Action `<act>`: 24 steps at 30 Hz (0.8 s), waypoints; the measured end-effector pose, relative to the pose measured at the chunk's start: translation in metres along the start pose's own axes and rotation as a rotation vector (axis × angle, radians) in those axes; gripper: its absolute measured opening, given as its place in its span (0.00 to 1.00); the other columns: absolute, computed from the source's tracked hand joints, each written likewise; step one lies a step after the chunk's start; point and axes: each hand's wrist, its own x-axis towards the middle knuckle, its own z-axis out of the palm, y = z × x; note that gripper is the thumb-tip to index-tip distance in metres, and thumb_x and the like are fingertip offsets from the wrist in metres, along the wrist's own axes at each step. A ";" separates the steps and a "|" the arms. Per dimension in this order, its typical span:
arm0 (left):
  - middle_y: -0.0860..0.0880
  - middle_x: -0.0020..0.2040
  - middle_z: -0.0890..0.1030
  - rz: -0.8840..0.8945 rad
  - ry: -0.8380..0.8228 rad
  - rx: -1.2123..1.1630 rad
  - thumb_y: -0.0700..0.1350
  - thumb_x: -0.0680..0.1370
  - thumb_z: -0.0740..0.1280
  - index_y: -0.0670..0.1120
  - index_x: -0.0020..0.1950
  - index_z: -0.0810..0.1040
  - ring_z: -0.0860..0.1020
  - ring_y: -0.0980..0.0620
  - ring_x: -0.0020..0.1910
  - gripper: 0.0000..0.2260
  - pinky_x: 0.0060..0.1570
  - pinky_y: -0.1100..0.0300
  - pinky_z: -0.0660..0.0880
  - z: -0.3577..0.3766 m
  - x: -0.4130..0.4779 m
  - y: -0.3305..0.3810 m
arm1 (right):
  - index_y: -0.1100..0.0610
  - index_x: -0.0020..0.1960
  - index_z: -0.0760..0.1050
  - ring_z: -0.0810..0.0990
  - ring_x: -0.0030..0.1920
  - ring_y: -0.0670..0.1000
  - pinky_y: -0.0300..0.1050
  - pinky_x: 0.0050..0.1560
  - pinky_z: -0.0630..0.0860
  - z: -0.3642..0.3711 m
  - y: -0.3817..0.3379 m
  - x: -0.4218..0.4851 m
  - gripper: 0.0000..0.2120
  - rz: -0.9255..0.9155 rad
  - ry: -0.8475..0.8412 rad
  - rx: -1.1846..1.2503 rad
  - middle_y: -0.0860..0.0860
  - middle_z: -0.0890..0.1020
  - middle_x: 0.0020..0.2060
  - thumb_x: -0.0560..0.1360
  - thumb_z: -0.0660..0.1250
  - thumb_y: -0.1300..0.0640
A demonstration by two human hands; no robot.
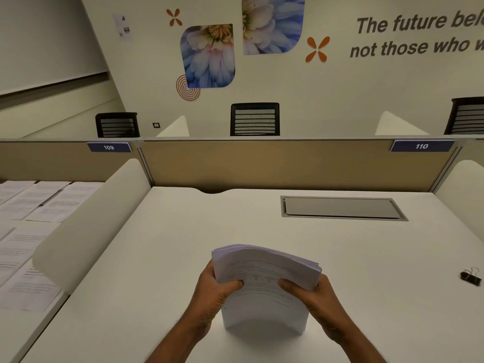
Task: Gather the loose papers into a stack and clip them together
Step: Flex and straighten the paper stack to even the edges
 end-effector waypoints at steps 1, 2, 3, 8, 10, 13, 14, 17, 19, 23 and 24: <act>0.54 0.52 0.87 -0.001 0.008 0.001 0.41 0.65 0.76 0.57 0.59 0.81 0.85 0.59 0.49 0.24 0.41 0.65 0.81 0.001 0.000 0.000 | 0.40 0.60 0.83 0.87 0.53 0.48 0.45 0.50 0.84 0.001 0.000 0.000 0.21 -0.003 -0.007 -0.002 0.48 0.88 0.53 0.67 0.79 0.45; 0.54 0.52 0.88 0.000 0.024 -0.002 0.40 0.66 0.75 0.57 0.59 0.81 0.85 0.58 0.49 0.23 0.42 0.65 0.80 0.001 0.000 -0.001 | 0.40 0.60 0.83 0.87 0.53 0.49 0.46 0.51 0.84 0.001 0.001 0.000 0.20 -0.005 -0.003 -0.003 0.48 0.88 0.53 0.68 0.79 0.46; 0.54 0.52 0.88 -0.002 0.040 -0.007 0.39 0.67 0.75 0.56 0.59 0.82 0.85 0.56 0.50 0.22 0.44 0.64 0.79 0.000 0.000 -0.002 | 0.41 0.59 0.84 0.87 0.54 0.51 0.47 0.52 0.84 0.001 0.001 -0.001 0.20 -0.007 0.008 -0.002 0.49 0.88 0.53 0.68 0.79 0.47; 0.54 0.51 0.88 -0.026 0.036 0.004 0.40 0.68 0.74 0.56 0.57 0.82 0.85 0.57 0.49 0.19 0.41 0.66 0.79 0.006 -0.003 0.000 | 0.41 0.60 0.83 0.87 0.53 0.48 0.42 0.49 0.83 0.002 -0.001 -0.001 0.20 -0.015 0.003 -0.013 0.48 0.88 0.53 0.68 0.79 0.48; 0.54 0.51 0.88 -0.022 0.048 -0.009 0.41 0.66 0.73 0.57 0.57 0.82 0.85 0.59 0.48 0.21 0.43 0.64 0.79 0.005 -0.004 0.003 | 0.42 0.60 0.83 0.87 0.53 0.49 0.42 0.49 0.83 0.002 0.000 0.000 0.21 -0.010 0.004 -0.017 0.48 0.88 0.54 0.68 0.79 0.47; 0.54 0.52 0.87 -0.019 0.068 -0.008 0.39 0.66 0.71 0.57 0.58 0.81 0.84 0.58 0.49 0.23 0.47 0.60 0.77 0.001 -0.003 0.002 | 0.41 0.59 0.84 0.87 0.53 0.50 0.46 0.51 0.84 -0.002 0.001 0.001 0.20 -0.008 0.019 -0.041 0.48 0.88 0.53 0.68 0.78 0.45; 0.55 0.52 0.87 -0.027 0.066 0.001 0.38 0.67 0.71 0.57 0.58 0.80 0.84 0.58 0.49 0.22 0.47 0.60 0.77 0.001 -0.004 0.001 | 0.40 0.59 0.84 0.87 0.54 0.50 0.49 0.53 0.84 -0.004 0.002 0.000 0.19 -0.006 0.011 -0.055 0.48 0.88 0.53 0.68 0.78 0.45; 0.55 0.51 0.87 -0.049 0.050 0.028 0.38 0.69 0.69 0.57 0.58 0.81 0.84 0.57 0.49 0.21 0.45 0.61 0.78 0.005 -0.005 -0.003 | 0.37 0.60 0.82 0.86 0.54 0.47 0.49 0.56 0.83 -0.001 0.005 -0.001 0.20 -0.003 -0.020 -0.068 0.45 0.88 0.54 0.69 0.78 0.47; 0.55 0.49 0.87 -0.066 0.055 0.031 0.36 0.71 0.69 0.56 0.58 0.81 0.84 0.54 0.51 0.20 0.44 0.61 0.79 0.008 -0.005 -0.004 | 0.36 0.61 0.81 0.86 0.54 0.46 0.48 0.54 0.84 0.002 0.005 -0.001 0.21 0.000 -0.014 -0.065 0.45 0.87 0.55 0.69 0.79 0.46; 0.53 0.48 0.88 -0.105 0.065 0.050 0.30 0.75 0.66 0.52 0.57 0.82 0.83 0.48 0.54 0.20 0.44 0.59 0.78 0.010 -0.003 -0.005 | 0.39 0.61 0.82 0.86 0.54 0.47 0.49 0.54 0.84 0.005 0.005 0.000 0.21 0.000 0.004 -0.031 0.46 0.88 0.54 0.69 0.78 0.45; 0.52 0.48 0.88 -0.112 0.070 0.053 0.30 0.75 0.65 0.52 0.56 0.82 0.82 0.47 0.54 0.19 0.45 0.58 0.78 0.011 -0.002 -0.005 | 0.39 0.61 0.82 0.86 0.54 0.48 0.49 0.55 0.84 0.005 0.005 0.000 0.19 0.001 0.022 -0.019 0.46 0.88 0.54 0.70 0.78 0.46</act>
